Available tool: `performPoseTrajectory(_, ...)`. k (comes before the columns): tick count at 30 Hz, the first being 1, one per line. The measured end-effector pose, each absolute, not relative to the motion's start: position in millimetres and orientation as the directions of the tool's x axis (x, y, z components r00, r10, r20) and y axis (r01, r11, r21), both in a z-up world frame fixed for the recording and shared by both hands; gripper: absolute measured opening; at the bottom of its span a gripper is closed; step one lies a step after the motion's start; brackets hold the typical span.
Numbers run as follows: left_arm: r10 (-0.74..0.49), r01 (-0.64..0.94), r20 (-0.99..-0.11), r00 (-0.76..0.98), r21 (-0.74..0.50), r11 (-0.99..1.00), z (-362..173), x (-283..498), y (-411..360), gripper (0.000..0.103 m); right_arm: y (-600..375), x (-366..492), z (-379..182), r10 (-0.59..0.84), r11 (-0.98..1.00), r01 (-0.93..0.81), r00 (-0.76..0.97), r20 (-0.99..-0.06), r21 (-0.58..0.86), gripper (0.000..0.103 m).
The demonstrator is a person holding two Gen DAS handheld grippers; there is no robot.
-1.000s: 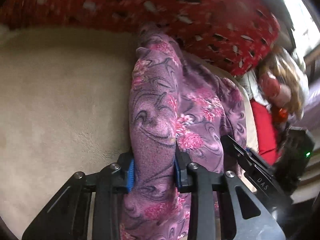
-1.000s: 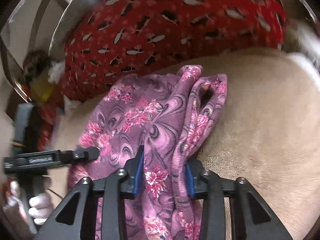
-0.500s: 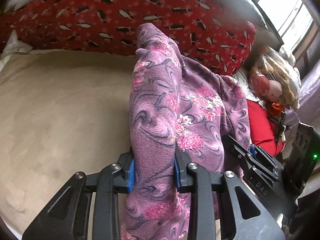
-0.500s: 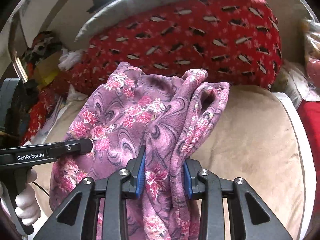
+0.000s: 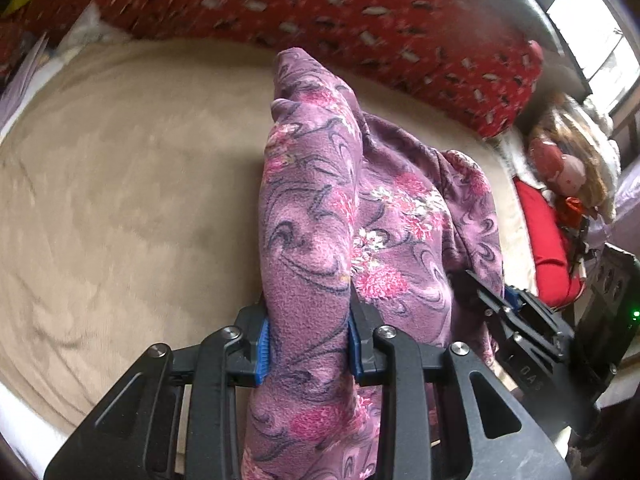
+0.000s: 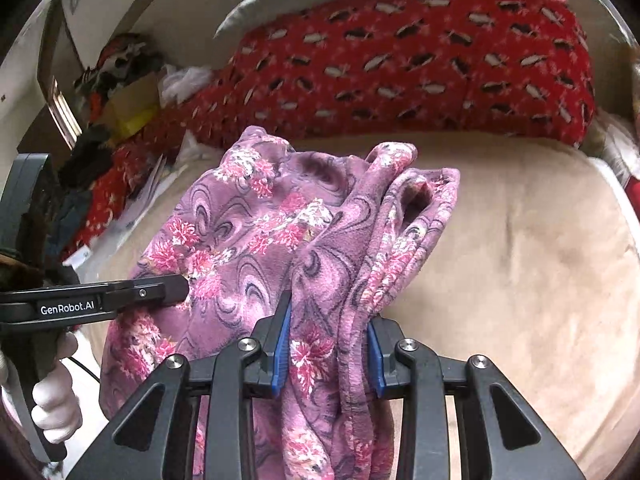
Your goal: Fold small clothes
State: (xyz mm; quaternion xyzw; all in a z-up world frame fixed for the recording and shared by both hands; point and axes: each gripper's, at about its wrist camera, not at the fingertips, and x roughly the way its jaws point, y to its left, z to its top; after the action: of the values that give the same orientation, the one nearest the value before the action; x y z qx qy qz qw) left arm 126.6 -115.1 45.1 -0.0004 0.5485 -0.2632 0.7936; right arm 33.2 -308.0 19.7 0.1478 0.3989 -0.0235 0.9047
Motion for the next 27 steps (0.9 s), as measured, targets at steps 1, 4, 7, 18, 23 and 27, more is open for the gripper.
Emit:
performPoseTrajectory(1,-0.408,0.408,-0.878,0.249,-0.287,0.867,37.1,126.9,-112.9,0.027,-305.5,33.2,15.0,0.076,0.956,0.161,0.673,-0.736,0.245,0.032)
performPoseTrajectory(4,-0.401,0.373,-0.893,0.206,-0.307,0.875,12.8,131.3,-105.1,0.029,-303.5,32.2,0.9,0.073,0.954,0.175,0.651,-0.755,0.244,0.031)
performPoseTrajectory(7,-0.414,0.362,-0.889,0.193,-0.328,0.873,2.8,134.8,-102.5,0.035,-306.6,32.8,-9.8,0.075,0.949,0.189,0.638,-0.766,0.251,0.031)
performPoseTrajectory(18,-0.522,0.319,-0.832,0.190,-0.451,0.834,16.2,146.8,-71.2,0.057,-365.8,8.3,-26.8,0.151,0.798,0.333,0.695,-0.703,0.502,0.056)
performPoseTrajectory(23,-0.528,0.363,-0.804,0.274,-0.422,0.831,45.1,159.5,-92.8,0.057,-353.3,31.2,15.1,0.168,0.846,0.212,0.765,-0.622,0.489,0.044)
performPoseTrajectory(27,-0.439,0.365,-0.858,0.267,-0.332,0.870,24.2,179.5,-123.7,0.056,-333.2,62.3,12.9,0.160,0.904,0.165,0.725,-0.669,0.395,0.035)
